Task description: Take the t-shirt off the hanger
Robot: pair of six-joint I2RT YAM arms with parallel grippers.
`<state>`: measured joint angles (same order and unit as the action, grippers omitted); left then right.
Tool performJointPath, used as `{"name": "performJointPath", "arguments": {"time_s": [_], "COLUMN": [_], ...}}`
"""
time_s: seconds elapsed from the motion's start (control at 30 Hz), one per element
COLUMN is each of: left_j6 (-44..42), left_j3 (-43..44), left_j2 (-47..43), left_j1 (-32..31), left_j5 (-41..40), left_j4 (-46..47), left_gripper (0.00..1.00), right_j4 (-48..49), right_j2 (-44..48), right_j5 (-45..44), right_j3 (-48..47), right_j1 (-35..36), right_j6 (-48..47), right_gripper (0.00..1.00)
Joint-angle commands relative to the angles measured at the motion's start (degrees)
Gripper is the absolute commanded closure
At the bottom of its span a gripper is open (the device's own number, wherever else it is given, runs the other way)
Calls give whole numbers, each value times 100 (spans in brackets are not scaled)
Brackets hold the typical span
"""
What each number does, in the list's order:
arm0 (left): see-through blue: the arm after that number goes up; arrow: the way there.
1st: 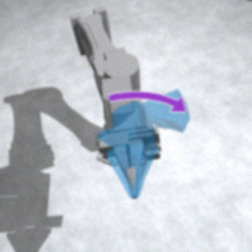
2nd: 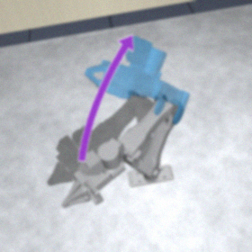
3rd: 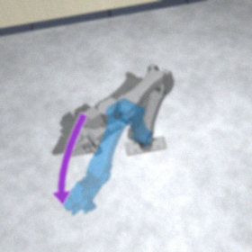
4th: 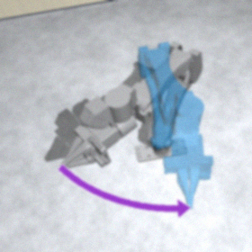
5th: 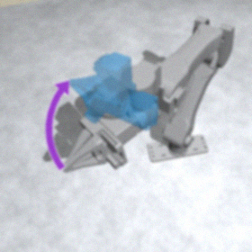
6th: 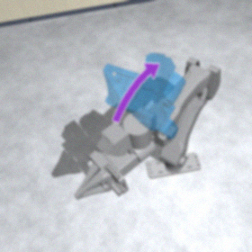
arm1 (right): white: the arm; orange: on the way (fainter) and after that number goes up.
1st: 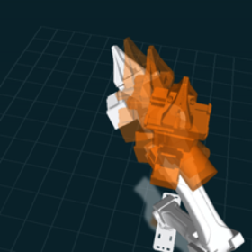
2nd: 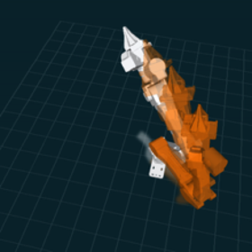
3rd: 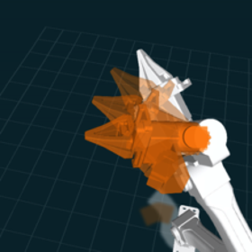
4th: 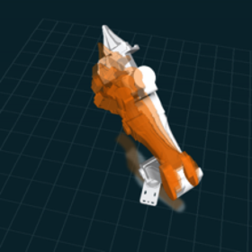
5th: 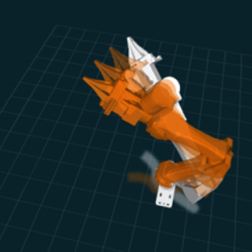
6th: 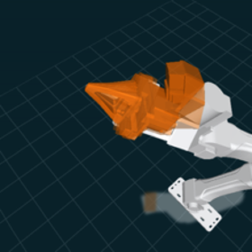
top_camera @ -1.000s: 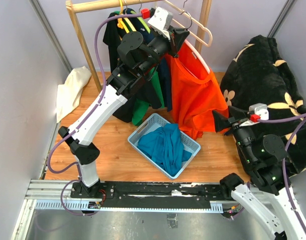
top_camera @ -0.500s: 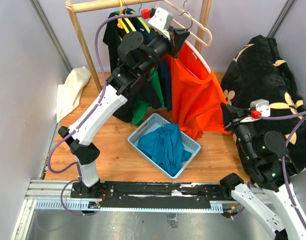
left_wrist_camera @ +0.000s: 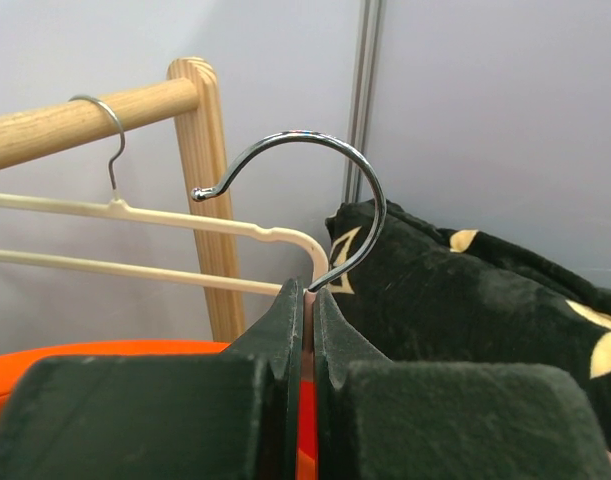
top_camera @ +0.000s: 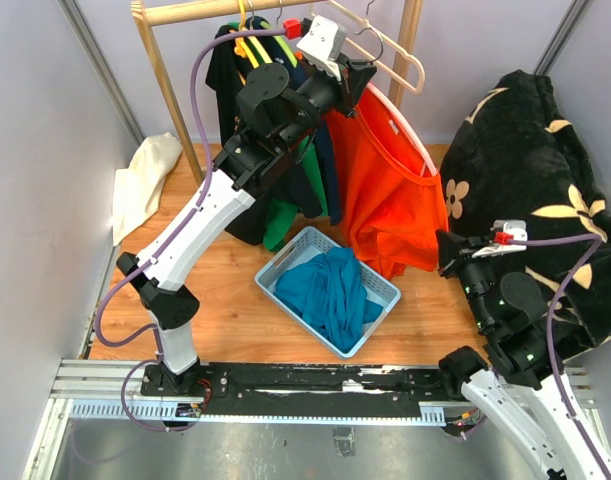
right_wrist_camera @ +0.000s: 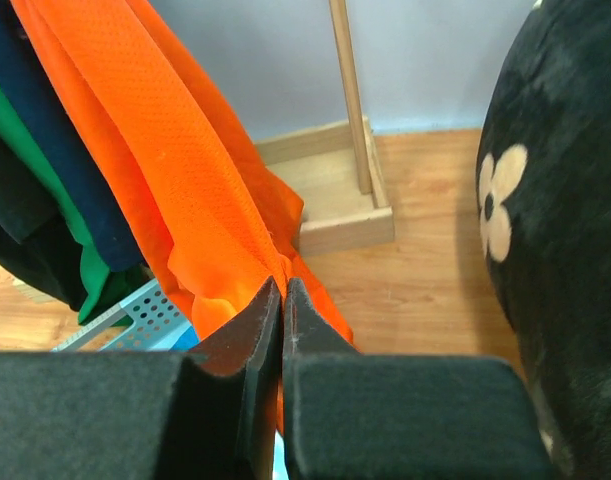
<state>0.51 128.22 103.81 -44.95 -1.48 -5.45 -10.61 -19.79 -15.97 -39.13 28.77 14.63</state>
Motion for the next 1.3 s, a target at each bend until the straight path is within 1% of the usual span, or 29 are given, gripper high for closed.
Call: {"name": "performJointPath", "arguments": {"time_s": [0.0,0.27,0.3,0.37,0.4,0.5,0.53,0.6,0.67,0.83,1.13,1.23,1.27], "left_j6": [157,193,188,184,186,188,186,196,201,187,203,194,186], "left_j3": [264,257,251,235,231,185,164,114,96,83,64,67,64], "left_j2": [-294,-309,-304,-285,-282,-265,-269,-282,-296,-308,-314,-322,-321], "left_j1": [65,61,65,65,65,65,65,65,65,70,65,65,65], "left_j5": [-299,-297,-263,-148,-92,-4,18,33,46,91,128,122,122], "left_j4": [631,691,682,665,642,554,549,537,531,493,501,500,501], "left_gripper": [100,99,99,100,100,99,99,100,100,100,100,100,99], "right_j4": [-251,-102,-84,5,63,278,334,474,618,919,1477,1559,1555], "right_j2": [78,331,364,403,412,445,449,459,435,242,-542,-765,-824], "right_j5": [-224,-257,-250,-171,-97,113,166,294,520,787,991,919,898], "right_j3": [300,580,599,548,481,241,161,15,-138,-452,-778,-809,-823], "right_j1": [54,56,58,57,58,58,58,58,57,58,54,58,58], "right_j6": [557,636,599,429,316,-49,-147,-319,-483,-778,-944,-905,-890], "right_gripper": [99,99,97,88,82,58,52,45,41,40,41,47,51]}}
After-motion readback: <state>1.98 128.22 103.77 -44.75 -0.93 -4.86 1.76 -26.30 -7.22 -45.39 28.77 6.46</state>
